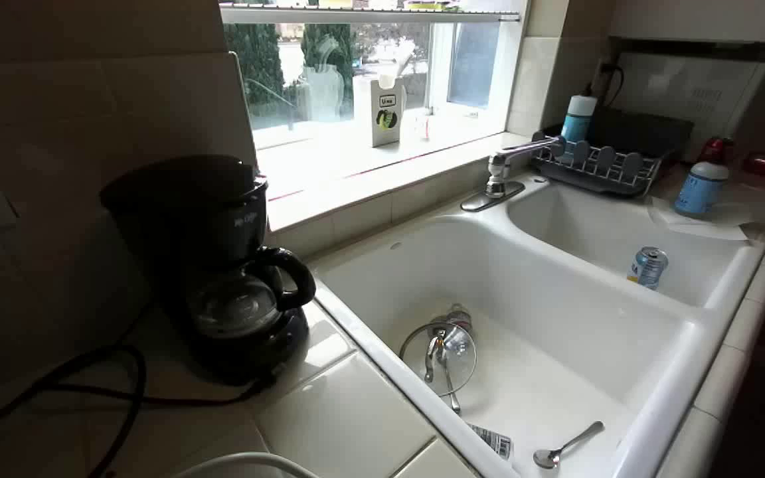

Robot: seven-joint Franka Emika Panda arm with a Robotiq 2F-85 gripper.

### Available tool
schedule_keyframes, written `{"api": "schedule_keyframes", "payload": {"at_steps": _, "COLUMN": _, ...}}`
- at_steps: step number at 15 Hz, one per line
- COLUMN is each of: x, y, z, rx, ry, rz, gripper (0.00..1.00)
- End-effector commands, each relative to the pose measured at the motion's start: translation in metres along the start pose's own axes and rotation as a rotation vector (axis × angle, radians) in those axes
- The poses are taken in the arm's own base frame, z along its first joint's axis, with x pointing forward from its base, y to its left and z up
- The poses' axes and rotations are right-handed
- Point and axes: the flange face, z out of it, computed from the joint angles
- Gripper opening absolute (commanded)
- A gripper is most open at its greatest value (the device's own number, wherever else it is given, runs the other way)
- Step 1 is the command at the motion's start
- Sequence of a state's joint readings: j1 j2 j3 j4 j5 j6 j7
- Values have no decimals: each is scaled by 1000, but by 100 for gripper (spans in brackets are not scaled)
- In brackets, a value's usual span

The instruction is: Put the coffee jar on the counter

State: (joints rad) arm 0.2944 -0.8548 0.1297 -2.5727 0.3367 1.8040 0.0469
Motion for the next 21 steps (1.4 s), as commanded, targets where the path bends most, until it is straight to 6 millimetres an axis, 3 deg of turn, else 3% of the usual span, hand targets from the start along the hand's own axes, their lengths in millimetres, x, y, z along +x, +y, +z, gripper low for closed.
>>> {"api": "schedule_keyframes", "payload": {"at_steps": 1, "x": 0, "y": 0, "z": -1, "rx": 0, "ry": -1, "rz": 0, "gripper": 100}}
{"api": "schedule_keyframes", "payload": {"at_steps": 15, "x": 0, "y": 0, "z": -1, "rx": 0, "ry": -1, "rz": 0, "gripper": 100}}
{"api": "schedule_keyframes", "payload": {"at_steps": 21, "x": 71, "y": -50, "z": -26, "rx": -147, "ry": 5, "rz": -260, "gripper": 100}}
